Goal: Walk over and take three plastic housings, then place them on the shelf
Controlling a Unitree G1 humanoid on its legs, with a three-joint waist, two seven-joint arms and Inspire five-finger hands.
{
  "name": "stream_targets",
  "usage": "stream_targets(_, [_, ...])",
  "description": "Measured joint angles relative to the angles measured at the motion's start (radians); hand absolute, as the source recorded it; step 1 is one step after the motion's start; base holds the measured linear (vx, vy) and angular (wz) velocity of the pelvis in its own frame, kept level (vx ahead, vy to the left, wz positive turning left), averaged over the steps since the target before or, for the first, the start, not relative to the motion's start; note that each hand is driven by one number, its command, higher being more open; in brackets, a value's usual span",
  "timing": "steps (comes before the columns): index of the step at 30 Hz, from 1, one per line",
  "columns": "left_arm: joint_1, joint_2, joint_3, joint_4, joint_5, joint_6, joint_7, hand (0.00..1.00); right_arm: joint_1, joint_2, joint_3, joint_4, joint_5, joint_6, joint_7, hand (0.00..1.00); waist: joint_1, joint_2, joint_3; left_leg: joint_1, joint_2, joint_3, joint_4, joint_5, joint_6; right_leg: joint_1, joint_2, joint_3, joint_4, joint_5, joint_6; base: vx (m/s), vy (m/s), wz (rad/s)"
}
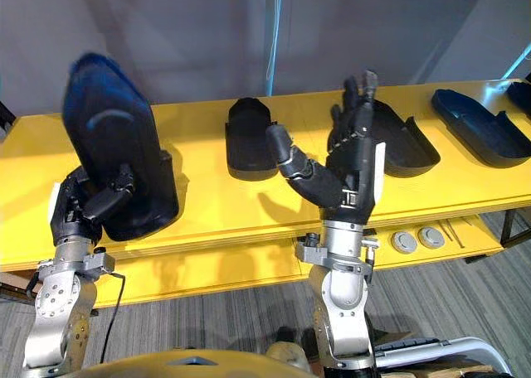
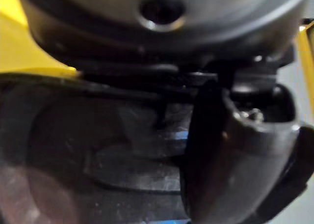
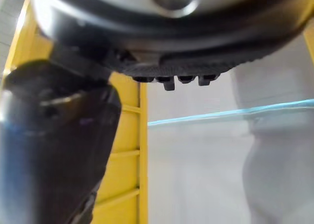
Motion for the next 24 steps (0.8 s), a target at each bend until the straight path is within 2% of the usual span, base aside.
stream_targets(4, [-0.056,0.017,0.059,0.057,-0.045,0.001,0.0,0.0,0.0,0.0,0.029,0.01,-0.008,0.022,0.001,1.0,-0.002,-0.001,-0.016,0.001,-0.002,0.003,-0.013,0.008,0.0,0.0,-0.001,-0.001,-0.011,0.005,0.0,-0.01,-0.001,0.0])
stream_targets(7, [-0.066,0.033,0.065,0.073,-0.075,0.001,-0.011,0.0,0.003,-0.013,0.018,0.051,-0.081,0.064,-0.105,1.0,-0.003,0.005,-0.032,0.001,-0.001,0.011,-0.018,0.008,-0.001,0.0,0.0,0.0,-0.017,0.007,0.0,0.0,0.0,0.0])
stream_targets(9, [-0.076,0.055,0.075,0.095,-0.117,0.001,-0.035,0.0,0.031,-0.015,-0.076,0.09,-0.121,0.087,-0.184,1.0,-0.004,0.014,-0.037,0.003,-0.002,0.014,-0.03,0.014,-0.001,-0.004,-0.001,0.001,-0.017,0.007,0.0,0.0,0.0,0.0])
stream_targets(11, [-0.076,0.055,0.105,0.107,-0.141,0.001,-0.049,0.0,0.059,-0.015,-0.158,0.105,-0.113,0.09,-0.196,1.0,-0.009,0.022,-0.039,0.004,-0.003,0.022,-0.032,0.014,-0.001,-0.009,0.001,0.005,-0.017,0.007,0.0,0.0,-0.004,-0.11])
stream_targets(13, [-0.079,0.057,0.165,0.145,-0.203,0.001,-0.067,0.0,0.117,-0.018,-0.262,0.111,-0.066,0.1,-0.151,1.0,-0.018,0.038,-0.042,0.023,0.0,0.043,-0.045,0.014,-0.002,-0.008,0.006,0.025,-0.018,0.007,-0.001,0.0,-0.007,-0.24])
stream_targets(15, [-0.079,0.067,0.206,0.167,-0.247,0.004,-0.067,0.0,0.167,-0.03,-0.288,0.11,-0.025,0.107,-0.061,1.0,-0.038,0.046,-0.043,0.033,0.002,0.056,-0.048,0.013,-0.005,-0.007,0.009,0.034,-0.018,0.007,-0.001,-0.01,-0.009,-0.23])
stream_targets(16, [-0.079,0.085,0.212,0.169,-0.272,0.017,-0.068,0.0,0.21,-0.037,-0.276,0.111,0.003,0.113,-0.006,1.0,-0.04,0.047,-0.043,0.038,0.006,0.066,-0.048,0.011,-0.008,-0.007,0.01,0.044,-0.018,0.007,-0.001,-0.03,-0.005,-0.24])
stream_targets(18, [-0.08,0.096,0.211,0.169,-0.286,0.019,-0.076,0.0,0.265,-0.035,-0.227,0.111,0.005,0.116,0.044,1.0,-0.046,0.047,-0.043,0.038,0.014,0.07,-0.047,0.009,-0.01,-0.008,0.011,0.048,-0.018,0.006,-0.001,-0.05,-0.022,-0.11])
stream_targets(19, [-0.08,0.095,0.209,0.169,-0.308,0.019,-0.078,0.0,0.286,-0.035,-0.184,0.116,-0.018,0.115,0.038,1.0,-0.05,0.047,-0.043,0.037,0.014,0.07,-0.047,0.009,-0.01,-0.008,0.011,0.048,-0.018,0.006,-0.002,-0.06,-0.034,-0.02])
stream_targets(20, [-0.08,0.095,0.209,0.169,-0.313,0.019,-0.078,0.0,0.288,-0.035,-0.158,0.124,-0.043,0.115,0.021,1.0,-0.051,0.047,-0.043,0.036,0.015,0.069,-0.047,0.009,-0.011,-0.008,0.011,0.046,-0.018,0.006,-0.002,-0.07,-0.026,0.05])
stream_targets(23, [-0.08,0.095,0.202,0.169,-0.312,0.02,-0.075,0.0,0.288,-0.016,-0.08,0.168,-0.195,0.111,-0.132,1.0,-0.049,0.048,-0.042,0.028,0.014,0.056,-0.051,0.012,-0.013,-0.008,0.011,0.032,-0.018,0.004,-0.004,-0.04,-0.021,0.15])
stream_targets(24, [-0.08,0.095,0.202,0.169,-0.312,0.022,-0.075,0.0,0.284,-0.006,-0.079,0.189,-0.253,0.11,-0.222,1.0,-0.048,0.049,-0.042,0.019,0.013,0.048,-0.051,0.014,-0.012,-0.011,0.011,0.024,-0.018,0.003,-0.005,-0.01,-0.019,0.18])
